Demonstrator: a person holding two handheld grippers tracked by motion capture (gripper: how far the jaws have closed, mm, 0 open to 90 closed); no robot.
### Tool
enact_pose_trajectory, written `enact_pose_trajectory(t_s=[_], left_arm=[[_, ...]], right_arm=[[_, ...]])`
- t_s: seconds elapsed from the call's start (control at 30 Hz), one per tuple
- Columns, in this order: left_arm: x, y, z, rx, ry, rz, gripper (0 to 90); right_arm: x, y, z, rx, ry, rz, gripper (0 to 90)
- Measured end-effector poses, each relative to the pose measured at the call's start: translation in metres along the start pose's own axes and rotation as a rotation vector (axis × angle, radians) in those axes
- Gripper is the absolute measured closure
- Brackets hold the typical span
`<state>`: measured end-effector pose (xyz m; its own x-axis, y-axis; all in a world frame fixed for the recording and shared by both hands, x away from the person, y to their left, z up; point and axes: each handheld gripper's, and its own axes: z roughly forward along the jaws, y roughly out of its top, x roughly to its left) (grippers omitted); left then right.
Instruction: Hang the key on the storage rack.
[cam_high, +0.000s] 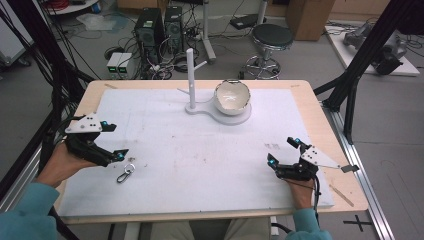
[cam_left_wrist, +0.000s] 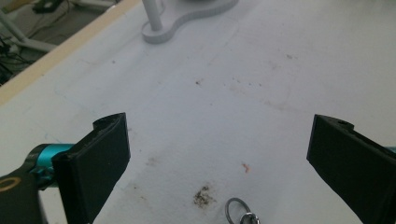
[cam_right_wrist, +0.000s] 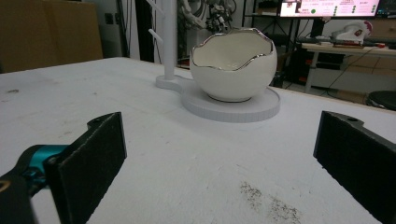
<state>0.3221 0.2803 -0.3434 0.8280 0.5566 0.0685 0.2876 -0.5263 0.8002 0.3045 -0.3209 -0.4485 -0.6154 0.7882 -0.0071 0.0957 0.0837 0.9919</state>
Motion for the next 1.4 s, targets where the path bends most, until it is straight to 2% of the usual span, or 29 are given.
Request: enact_pose_trajectory(t_s=[0.13, 0.3, 0.57, 0.63, 0.67, 0.8, 1.0, 1.03, 1.37, 1.4], left_arm=[[0.0, 0.001, 0.008, 0.061, -0.029, 0.022, 6.5], [0.005, -0.002, 0.02, 0.147, -0.051, 0.009, 6.5], [0.008, -0.007, 0.033, 0.239, -0.085, 0.019, 6.6], [0.007, -0.008, 0.036, 0.262, -0.107, 0.022, 9.3], [0.007, -0.009, 0.037, 0.274, -0.118, 0.039, 9.3], [0.004, -0.011, 0.044, 0.317, -0.124, 0.054, 11.2], [0.006, -0.016, 0.051, 0.395, -0.129, 0.043, 14.4], [0.006, -0.017, 0.052, 0.404, -0.135, 0.036, 17.1], [0.004, -0.02, 0.06, 0.478, -0.156, 0.032, 19.5], [0.005, -0.02, 0.061, 0.491, -0.16, 0.036, 22.3]], right_arm=[[0.0, 0.0, 0.0, 0.0, 0.0, 0.0, 1.7], [0.0, 0.0, 0.0, 0.0, 0.0, 0.0, 1.7], [0.0, 0.0, 0.0, 0.001, 0.001, 0.001, 1.7], [0.0, 0.0, 0.0, 0.001, 0.0, 0.0, 1.7], [0.0, 0.0, 0.0, 0.001, 0.0, 0.0, 1.7], [0.0, 0.0, 0.0, 0.001, 0.002, 0.002, 1.7], [0.0, 0.0, 0.0, 0.001, 0.001, 0.001, 1.7], [0.0, 0.0, 0.0, 0.001, 0.001, 0.001, 1.7], [0.0, 0.0, 0.0, 0.001, 0.001, 0.001, 1.7], [0.0, 0.0, 0.0, 0.001, 0.002, 0.001, 1.7]])
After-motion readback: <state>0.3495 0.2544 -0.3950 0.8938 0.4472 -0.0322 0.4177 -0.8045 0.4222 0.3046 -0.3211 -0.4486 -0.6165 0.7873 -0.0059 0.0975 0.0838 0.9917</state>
